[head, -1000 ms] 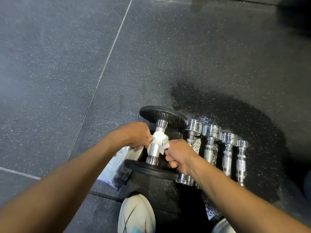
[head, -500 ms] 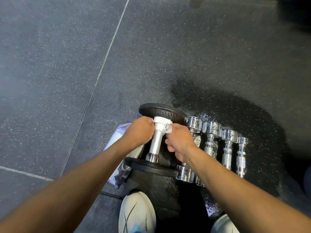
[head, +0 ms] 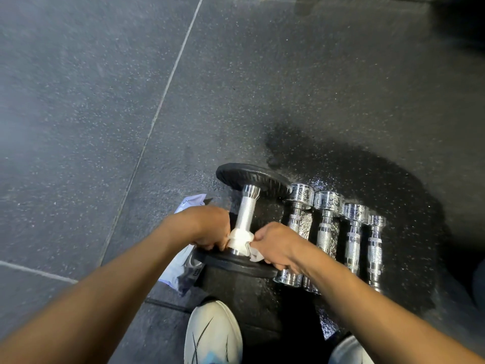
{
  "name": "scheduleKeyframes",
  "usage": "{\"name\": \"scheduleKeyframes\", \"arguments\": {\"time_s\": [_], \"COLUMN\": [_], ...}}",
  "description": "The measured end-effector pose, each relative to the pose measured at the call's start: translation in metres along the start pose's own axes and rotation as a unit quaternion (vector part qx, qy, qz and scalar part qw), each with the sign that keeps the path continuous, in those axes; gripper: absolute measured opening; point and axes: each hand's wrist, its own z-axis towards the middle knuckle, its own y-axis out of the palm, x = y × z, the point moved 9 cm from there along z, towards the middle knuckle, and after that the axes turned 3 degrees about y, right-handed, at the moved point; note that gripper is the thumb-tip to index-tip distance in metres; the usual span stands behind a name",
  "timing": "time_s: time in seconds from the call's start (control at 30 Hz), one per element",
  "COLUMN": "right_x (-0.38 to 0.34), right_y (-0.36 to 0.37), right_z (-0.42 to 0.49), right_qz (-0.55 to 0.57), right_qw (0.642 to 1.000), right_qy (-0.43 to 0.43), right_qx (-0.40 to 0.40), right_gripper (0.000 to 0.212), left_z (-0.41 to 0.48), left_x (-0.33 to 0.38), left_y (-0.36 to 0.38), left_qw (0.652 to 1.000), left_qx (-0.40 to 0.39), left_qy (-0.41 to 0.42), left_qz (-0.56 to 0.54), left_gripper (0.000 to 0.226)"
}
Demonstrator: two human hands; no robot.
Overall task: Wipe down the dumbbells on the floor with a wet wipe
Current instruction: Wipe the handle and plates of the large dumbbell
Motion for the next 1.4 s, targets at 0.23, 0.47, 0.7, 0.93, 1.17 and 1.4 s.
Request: {"name": "scheduleKeyframes", "arguments": {"time_s": [0.23,0.47,0.7,0.93,1.17,1.4], "right_x": [0.006,-0.001,-0.019,-0.026,-0.023,-0.023], "right_y": [-0.016,-0.038,-0.025,-0.018,-0.012,-0.01], "right_z": [-0.004,0.004,0.01,0.03,0.027,0.02], "right_qz": [0.176,0.436,0.424,0.503,0.465,0.448], "right_qw": [0.977,0.884,0.89,0.86,0.884,0.893], "right_qy": [-0.044,-0.067,-0.085,-0.059,-0.054,-0.053], "right_qx": [0.108,0.154,0.148,0.069,-0.005,0.008], "right_gripper": [0.023,0.021,0.028,0.043,0.034,0.027], "left_z": [-0.011,-0.013,-0.055,-0.048,-0.013,-0.005], "left_x": [-0.015,-0.028,-0.032,0.006,-0.013,-0.022], "left_y": [-0.025,-0.04,-0.06,-0.046,-0.026,-0.013], "left_qw": [0.978,0.862,0.834,0.817,0.806,0.777], "left_qx": [0.161,0.301,0.458,0.456,0.318,0.28], "left_qy": [-0.036,-0.094,-0.125,0.017,0.0,-0.018], "left_qz": [-0.125,-0.398,-0.28,-0.353,-0.499,-0.564], "left_gripper": [0.037,0.032,0.021,0.022,0.025,0.014]}}
